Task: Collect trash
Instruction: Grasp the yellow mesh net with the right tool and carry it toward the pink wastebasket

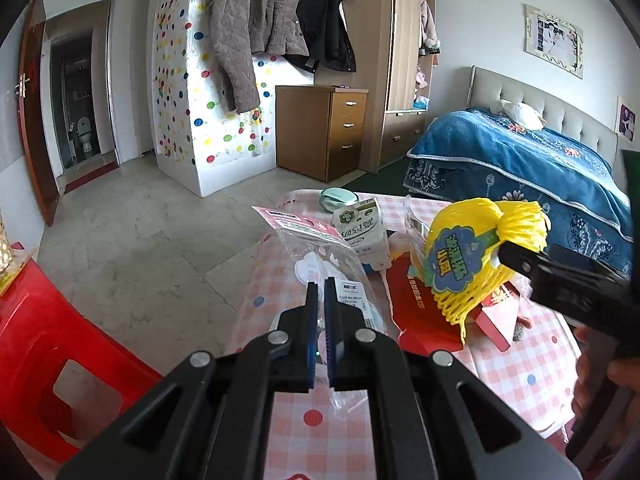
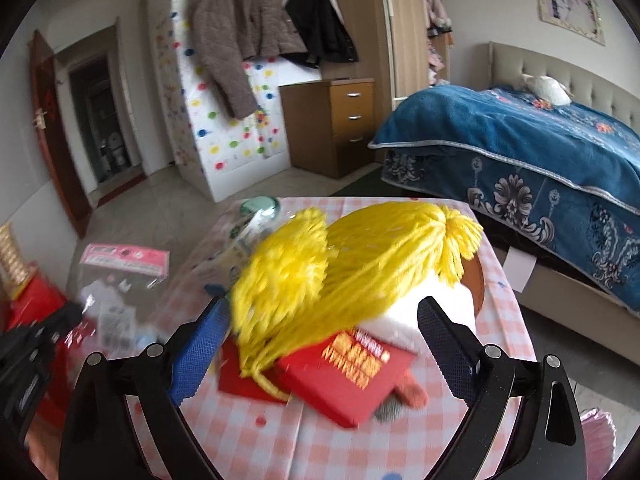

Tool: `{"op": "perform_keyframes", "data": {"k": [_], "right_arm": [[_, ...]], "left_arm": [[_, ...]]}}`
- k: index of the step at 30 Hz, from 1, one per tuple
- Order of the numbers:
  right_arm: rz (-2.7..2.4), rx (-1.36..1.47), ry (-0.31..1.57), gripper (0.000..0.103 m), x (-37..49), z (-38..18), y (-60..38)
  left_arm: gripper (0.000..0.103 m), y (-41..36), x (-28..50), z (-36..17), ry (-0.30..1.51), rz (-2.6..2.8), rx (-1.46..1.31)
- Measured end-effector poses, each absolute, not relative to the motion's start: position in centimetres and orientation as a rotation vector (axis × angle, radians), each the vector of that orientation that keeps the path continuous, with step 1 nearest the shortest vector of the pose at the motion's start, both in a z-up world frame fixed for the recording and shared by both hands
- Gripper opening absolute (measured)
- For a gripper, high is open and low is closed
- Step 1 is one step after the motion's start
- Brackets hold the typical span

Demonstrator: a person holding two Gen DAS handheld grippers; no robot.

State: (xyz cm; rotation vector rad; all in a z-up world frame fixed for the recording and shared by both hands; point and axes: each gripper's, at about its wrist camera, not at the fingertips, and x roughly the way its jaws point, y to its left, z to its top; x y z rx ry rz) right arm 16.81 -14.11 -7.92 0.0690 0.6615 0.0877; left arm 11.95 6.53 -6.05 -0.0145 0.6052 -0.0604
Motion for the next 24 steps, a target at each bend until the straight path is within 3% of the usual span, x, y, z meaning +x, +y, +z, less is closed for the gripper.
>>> {"op": "perform_keyframes", "data": {"k": [6, 10, 12, 15, 24], "right_arm": [[0.083, 0.116, 0.686, 0.090, 19.2, -8.7, -14.2], [0.100, 0.136, 0.701, 0.032, 19.3, -8.9, -14.5], [0.112, 0.150, 0.701, 0.024, 19.2, -8.7, -14.7], [0.132, 0.150, 0.661, 0.018, 18.5, -7.7, -15.0], [0.211, 0.147, 0.496, 0.017, 14.2, -2.2, -15.1]], "left_arm": [[0.002, 6.8, 12.7, -6.7, 0.615, -0.066, -0.025], [0.002, 6.9, 12.8, -7.2, 0.625, -0.066, -0.030], [0.002, 6.9, 12.7, -7.2, 0.627, -0.066, -0.033], [0.002, 6.9, 12.4, -6.8, 0.620, -0.060, -0.027], [0.002, 6.4, 9.3, -3.3, 0.542, -0.046, -0.002]]}}
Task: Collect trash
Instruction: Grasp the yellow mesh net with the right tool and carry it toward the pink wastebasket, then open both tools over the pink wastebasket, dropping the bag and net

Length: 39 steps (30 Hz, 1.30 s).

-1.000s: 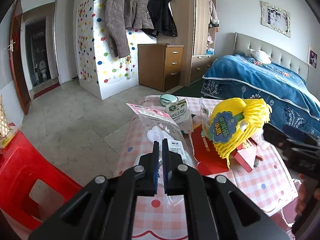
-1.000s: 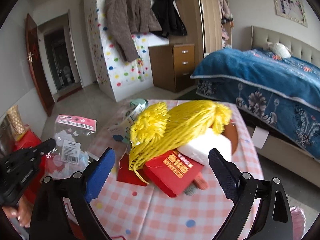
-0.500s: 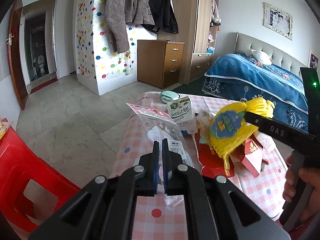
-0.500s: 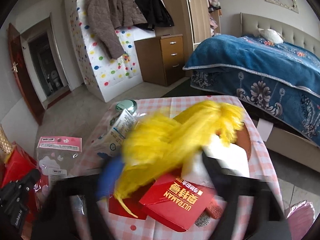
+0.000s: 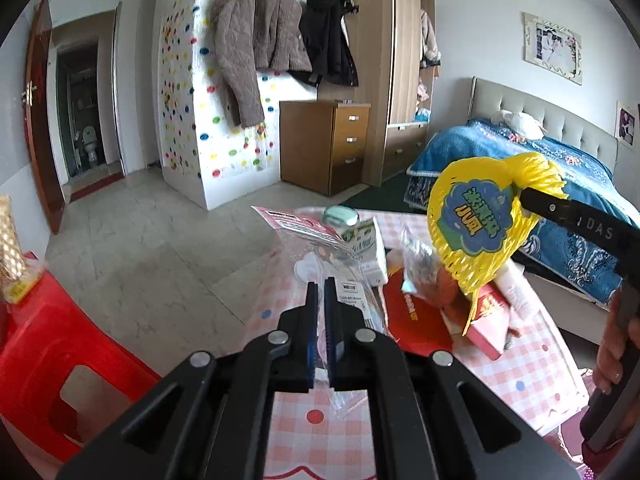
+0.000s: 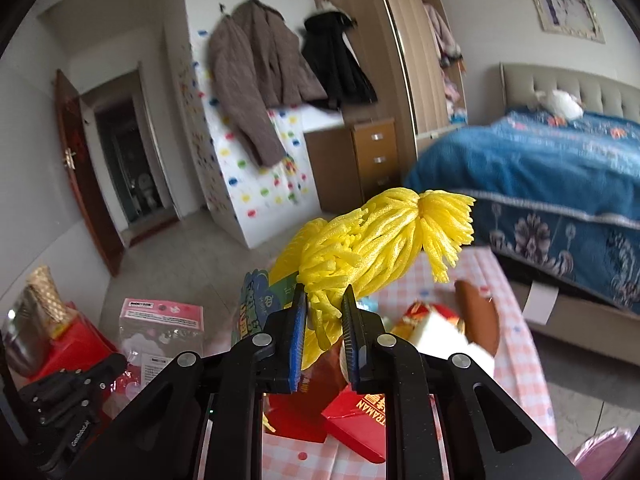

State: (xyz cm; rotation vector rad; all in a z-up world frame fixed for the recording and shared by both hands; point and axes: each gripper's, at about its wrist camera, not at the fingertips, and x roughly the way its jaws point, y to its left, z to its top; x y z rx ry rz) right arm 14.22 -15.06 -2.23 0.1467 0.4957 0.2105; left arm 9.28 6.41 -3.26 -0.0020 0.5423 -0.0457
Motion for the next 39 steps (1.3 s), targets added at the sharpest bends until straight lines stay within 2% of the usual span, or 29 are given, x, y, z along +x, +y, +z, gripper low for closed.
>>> {"op": "perform_keyframes", "data": {"k": [4, 10, 20, 27, 39], "right_arm": [[0.197, 0.116, 0.491, 0.018, 11.4, -0.9, -16.1], [0.099, 0.048, 0.512, 0.018, 5.4, -1.7, -19.8], [-0.213, -0.004, 0.556, 0.019, -4.8, -3.3, -29.6], [-0.415, 0.009, 0.626, 0.020, -9.6, -6.0, -36.7], [-0.582, 0.069, 0.758, 0.022, -11.6, -12.6, -45.0]], "left_arm": [[0.002, 5.2, 7.2, -1.9, 0.508, -0.078, 0.021], [0.002, 0.4, 4.4, -2.4, 0.508, -0.185, 0.079], [0.002, -13.5, -0.8, -5.4, 0.501, -0.507, 0.195], [0.002, -22.0, -3.0, -8.0, 0.478, -0.706, 0.266], [0.002, -33.0, -1.8, -13.2, 0.589, -0.919, 0.329]]}}
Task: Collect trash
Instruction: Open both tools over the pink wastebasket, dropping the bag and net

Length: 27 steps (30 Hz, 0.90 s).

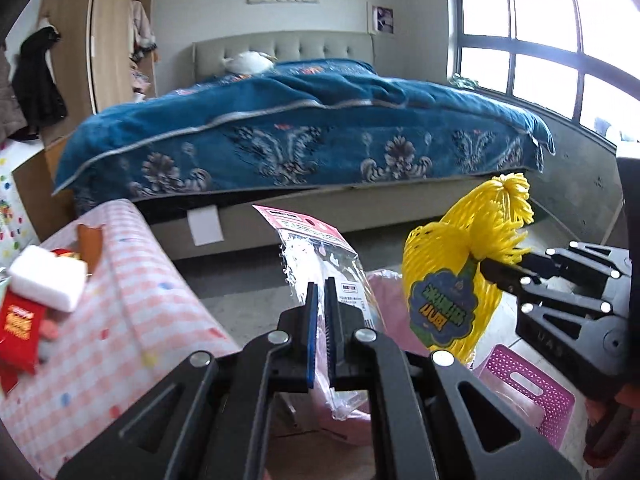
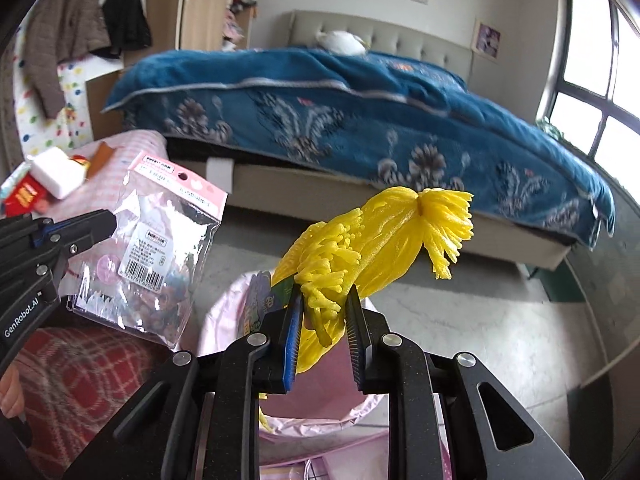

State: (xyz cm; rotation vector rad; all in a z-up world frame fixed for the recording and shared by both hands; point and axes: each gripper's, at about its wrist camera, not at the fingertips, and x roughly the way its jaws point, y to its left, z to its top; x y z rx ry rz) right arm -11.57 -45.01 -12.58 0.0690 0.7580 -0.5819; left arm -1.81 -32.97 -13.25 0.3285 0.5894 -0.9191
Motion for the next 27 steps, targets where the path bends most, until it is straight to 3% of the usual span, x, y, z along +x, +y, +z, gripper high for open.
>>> {"op": "perform_keyframes", "data": {"k": [2, 4, 5, 6, 7, 8, 11, 27], "right_arm": [[-0.590, 0.082, 0.772, 0.024, -11.4, -13.4, -45.8], [-0.596, 0.102, 0.778, 0.028, -11.1, -14.3, -46.9], [-0.597, 0.114, 0.788, 0.029, -10.9, -14.6, -47.5], [-0.591, 0.125, 0.793, 0.037, -10.7, -14.8, -47.6], [-0.581, 0.144, 0.798, 0.042, -10.6, -15.1, -47.9], [-0.580, 0.169, 0.797, 0.051, -10.6, -15.2, -48.2], [-0.597, 0.169, 0.789, 0.054, -11.1, -14.9, -48.2], [-0.349, 0.153, 0.645, 0.054, -9.4, -9.0, -39.1]], "left_arm": [[0.003, -34.0, -1.5, -13.7, 0.603, -0.937, 0.326], [0.010, -34.7, -1.3, -14.0, 0.618, -0.957, 0.322], [0.022, -35.0, -1.2, -14.1, 0.625, -0.961, 0.323], [0.046, -35.2, -1.1, -14.3, 0.634, -0.957, 0.327], [0.053, -35.3, -1.0, -14.4, 0.636, -0.954, 0.326], [0.054, -35.0, -0.9, -14.4, 0.632, -0.951, 0.317], [0.054, -33.8, -0.2, -14.1, 0.639, -0.909, 0.310], [0.056, -20.9, 0.4, -9.1, 0.552, -0.637, 0.233]]}}
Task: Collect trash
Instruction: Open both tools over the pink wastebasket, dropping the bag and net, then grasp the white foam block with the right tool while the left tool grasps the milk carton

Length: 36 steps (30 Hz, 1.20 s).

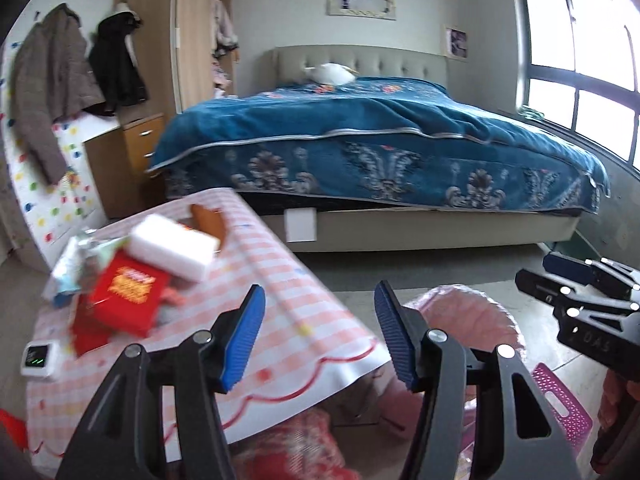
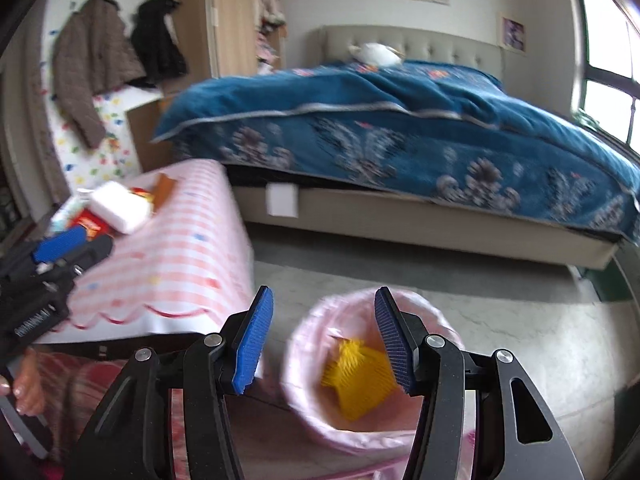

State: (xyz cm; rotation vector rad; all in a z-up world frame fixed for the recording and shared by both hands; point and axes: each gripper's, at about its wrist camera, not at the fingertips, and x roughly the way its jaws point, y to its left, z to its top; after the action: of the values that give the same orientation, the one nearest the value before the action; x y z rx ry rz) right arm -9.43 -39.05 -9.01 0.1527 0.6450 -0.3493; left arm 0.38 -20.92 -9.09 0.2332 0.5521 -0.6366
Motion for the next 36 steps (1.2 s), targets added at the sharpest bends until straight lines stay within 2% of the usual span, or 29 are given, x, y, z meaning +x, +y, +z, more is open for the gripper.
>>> {"op": "perform_keyframes", "data": {"k": [5, 9, 21, 36], "right_arm": [[-0.261, 0.127, 0.631, 0.054, -7.6, -7.7, -35.5], [-0.195, 0.095, 0.634, 0.054, -5.7, -7.2, -32.5], [-0.026, 0.016, 0.664, 0.056, 1.3, -7.8, -26.2], [0.118, -0.118, 0.710, 0.056, 14.5, -10.9, -21.4]], "left_arm": [[0.056, -16.5, 1.0, -8.3, 0.559, -0.558, 0.204], [0.062, -13.2, 2.0, -7.8, 0.560, -0.482, 0.176], [0.069, -3.8, 7.7, -7.8, 0.604, -0.243, 0.111], [0.069, -1.2, 13.9, -9.8, 0.652, -0.153, 0.102]]}}
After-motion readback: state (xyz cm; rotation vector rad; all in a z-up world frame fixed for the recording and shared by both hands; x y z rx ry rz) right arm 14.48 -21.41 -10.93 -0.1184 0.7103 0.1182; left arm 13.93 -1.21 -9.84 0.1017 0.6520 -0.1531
